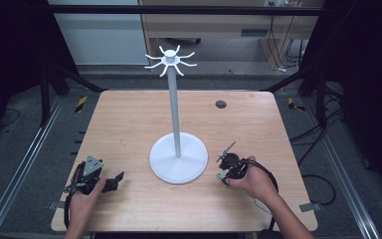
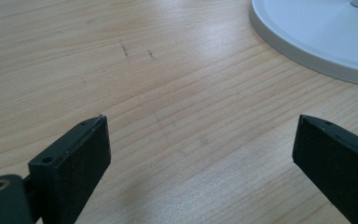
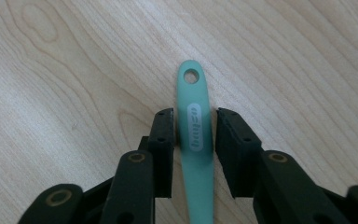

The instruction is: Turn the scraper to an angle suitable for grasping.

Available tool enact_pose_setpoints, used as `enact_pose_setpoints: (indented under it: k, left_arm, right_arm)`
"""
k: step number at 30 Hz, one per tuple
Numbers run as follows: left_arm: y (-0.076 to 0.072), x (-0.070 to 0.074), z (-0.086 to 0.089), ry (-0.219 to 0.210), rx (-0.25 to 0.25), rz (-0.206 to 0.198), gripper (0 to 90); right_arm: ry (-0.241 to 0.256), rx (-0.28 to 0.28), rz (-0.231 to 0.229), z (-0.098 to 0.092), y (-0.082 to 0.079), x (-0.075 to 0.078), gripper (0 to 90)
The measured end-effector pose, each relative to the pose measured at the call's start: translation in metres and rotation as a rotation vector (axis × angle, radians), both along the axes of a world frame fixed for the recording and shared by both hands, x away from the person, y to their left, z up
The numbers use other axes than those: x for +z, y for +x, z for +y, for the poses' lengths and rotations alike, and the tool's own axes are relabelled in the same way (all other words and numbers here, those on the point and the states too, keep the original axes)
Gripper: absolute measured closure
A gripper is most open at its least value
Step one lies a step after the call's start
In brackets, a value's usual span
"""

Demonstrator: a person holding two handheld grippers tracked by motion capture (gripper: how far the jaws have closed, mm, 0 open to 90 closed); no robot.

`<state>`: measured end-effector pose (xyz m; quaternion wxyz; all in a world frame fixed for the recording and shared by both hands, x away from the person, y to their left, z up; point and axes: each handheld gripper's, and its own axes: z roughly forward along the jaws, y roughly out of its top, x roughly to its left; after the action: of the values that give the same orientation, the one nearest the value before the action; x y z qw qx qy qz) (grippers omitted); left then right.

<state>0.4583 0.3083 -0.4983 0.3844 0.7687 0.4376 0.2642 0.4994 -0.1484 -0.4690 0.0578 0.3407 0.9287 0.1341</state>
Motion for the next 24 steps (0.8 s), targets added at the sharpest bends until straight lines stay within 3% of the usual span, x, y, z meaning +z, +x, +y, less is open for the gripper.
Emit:
enact_pose_setpoints:
  k: [7, 14, 17, 24]
  left_arm:
    - [0.000, 0.000, 0.000, 0.004, -0.002, -0.001, 3.7]
    - [0.000, 0.000, 0.000, 0.004, -0.002, -0.001, 3.7]
    - [0.000, 0.000, 0.000, 0.004, -0.002, -0.001, 3.7]
    - [0.000, 0.000, 0.000, 0.008, -0.002, -0.001, 3.7]
  right_arm:
    - [-0.007, -0.012, 0.025, 0.002, 0.003, 0.001, 72.8]
    - [-0.008, 0.014, 0.016, 0.001, 0.003, 0.001, 74.0]
    - [0.007, 0.007, 0.013, -0.001, 0.002, 0.001, 74.1]
    - [0.079, -0.018, -0.049, -0.011, 0.001, 0.012, 74.3]
